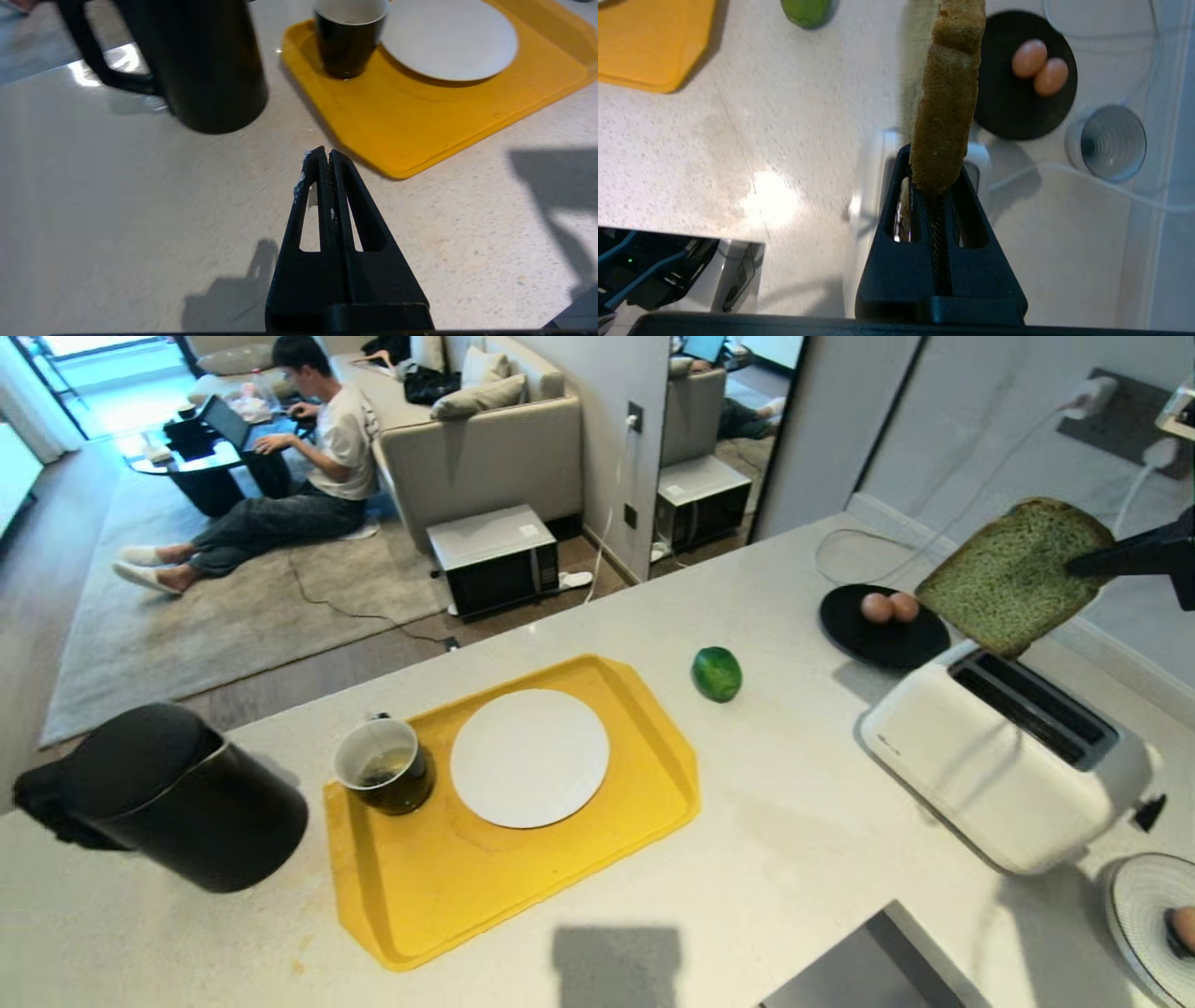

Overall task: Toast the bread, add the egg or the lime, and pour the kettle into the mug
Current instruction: Put the baked bread on a plate

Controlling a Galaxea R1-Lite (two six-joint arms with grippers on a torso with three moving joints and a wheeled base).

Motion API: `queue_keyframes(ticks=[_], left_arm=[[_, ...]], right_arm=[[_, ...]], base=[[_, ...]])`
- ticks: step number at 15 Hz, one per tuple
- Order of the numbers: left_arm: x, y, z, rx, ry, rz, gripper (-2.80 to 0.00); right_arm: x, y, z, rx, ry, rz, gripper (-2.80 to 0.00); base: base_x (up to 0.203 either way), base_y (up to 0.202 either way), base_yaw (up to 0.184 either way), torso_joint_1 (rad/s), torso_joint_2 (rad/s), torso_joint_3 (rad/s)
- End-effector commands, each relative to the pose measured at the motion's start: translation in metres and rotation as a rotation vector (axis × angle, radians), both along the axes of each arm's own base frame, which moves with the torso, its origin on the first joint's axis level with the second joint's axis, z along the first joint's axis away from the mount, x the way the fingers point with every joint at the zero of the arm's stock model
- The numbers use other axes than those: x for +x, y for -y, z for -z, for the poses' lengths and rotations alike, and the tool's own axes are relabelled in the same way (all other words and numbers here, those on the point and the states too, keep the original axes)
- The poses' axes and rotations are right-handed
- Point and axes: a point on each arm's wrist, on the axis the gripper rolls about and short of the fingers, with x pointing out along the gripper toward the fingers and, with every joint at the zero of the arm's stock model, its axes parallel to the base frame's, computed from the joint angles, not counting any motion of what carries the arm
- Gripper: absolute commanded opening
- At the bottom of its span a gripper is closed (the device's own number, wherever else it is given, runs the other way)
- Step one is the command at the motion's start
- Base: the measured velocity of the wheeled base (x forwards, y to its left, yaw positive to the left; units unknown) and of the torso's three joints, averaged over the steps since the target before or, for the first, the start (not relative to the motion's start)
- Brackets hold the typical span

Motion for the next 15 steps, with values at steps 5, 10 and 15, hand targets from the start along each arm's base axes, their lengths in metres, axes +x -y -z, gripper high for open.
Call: queue_keyframes(ticks=[5,10,15], left_arm=[[0.0,0.0,0.0,0.0,-0.001,0.0,-2.8],[0.0,0.0,0.0,0.0,-0.001,0.0,-2.8],[0.0,0.0,0.0,0.0,-0.001,0.0,-2.8]], right_arm=[[-0.005,-0.001,-0.003,-0.004,0.009,-0.003,-2.8],[-0.002,-0.001,0.0,0.001,-0.003,-0.008,-2.8],[0.007,-0.017,0.01,-0.001,-0.039,-0.073,-2.8]], base=[[0.0,-0.007,0.171,0.002,0.0,0.001],[0.0,-0.008,0.175,0.002,0.01,0.003],[0.001,-0.003,0.078,0.001,0.0,0.001]])
